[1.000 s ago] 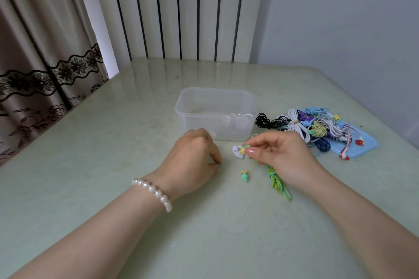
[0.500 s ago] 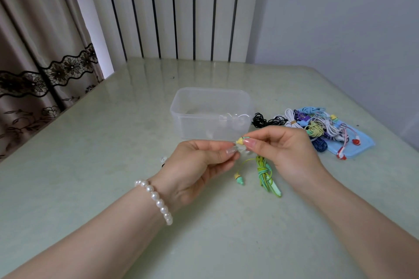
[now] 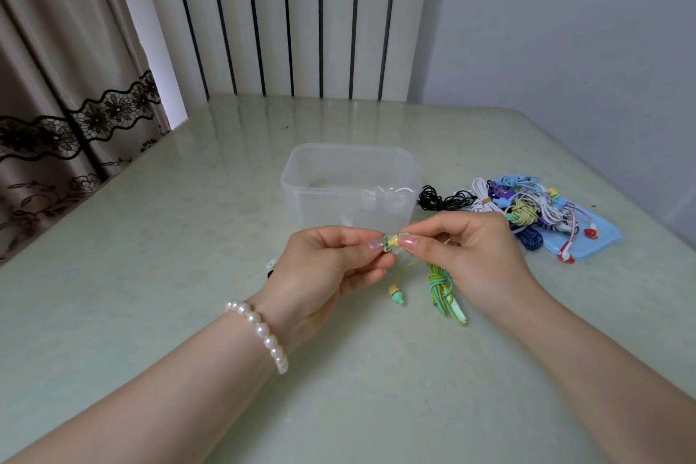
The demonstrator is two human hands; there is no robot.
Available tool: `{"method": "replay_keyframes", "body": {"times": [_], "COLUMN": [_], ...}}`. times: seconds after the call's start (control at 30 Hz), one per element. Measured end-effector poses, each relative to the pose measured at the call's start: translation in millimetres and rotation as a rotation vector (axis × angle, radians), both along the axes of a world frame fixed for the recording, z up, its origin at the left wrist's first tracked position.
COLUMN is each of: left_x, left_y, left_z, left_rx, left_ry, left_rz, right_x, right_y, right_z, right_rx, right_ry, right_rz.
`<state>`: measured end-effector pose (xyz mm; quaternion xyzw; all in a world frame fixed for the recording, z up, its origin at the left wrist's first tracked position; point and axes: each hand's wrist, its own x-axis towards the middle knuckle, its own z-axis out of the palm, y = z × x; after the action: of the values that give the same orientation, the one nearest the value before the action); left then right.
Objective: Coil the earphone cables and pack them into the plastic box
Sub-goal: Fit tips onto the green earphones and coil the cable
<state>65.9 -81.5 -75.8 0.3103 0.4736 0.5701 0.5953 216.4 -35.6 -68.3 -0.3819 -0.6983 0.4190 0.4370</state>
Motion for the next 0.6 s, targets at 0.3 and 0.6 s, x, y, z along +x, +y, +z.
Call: {"method": "replay_keyframes", "body": {"times": [0.3,0.6], "left_x": [2.5,2.3], "left_y": [-1.8,-2.5], "left_z": [-1.7,1.0], "left_rx": [0.113,0.154], "left_ry": [0.189,0.164], "left_rz": [0.026,-0.027], "right_x": [-0.5,-1.4], "right_y": [-0.7,1.7], "right_z": [-1.9,-3.4], "right_rx": [-0.046,-0.124], "right_ry": [-0.019,0.08], "right_rz": [0.025,0.047]}}
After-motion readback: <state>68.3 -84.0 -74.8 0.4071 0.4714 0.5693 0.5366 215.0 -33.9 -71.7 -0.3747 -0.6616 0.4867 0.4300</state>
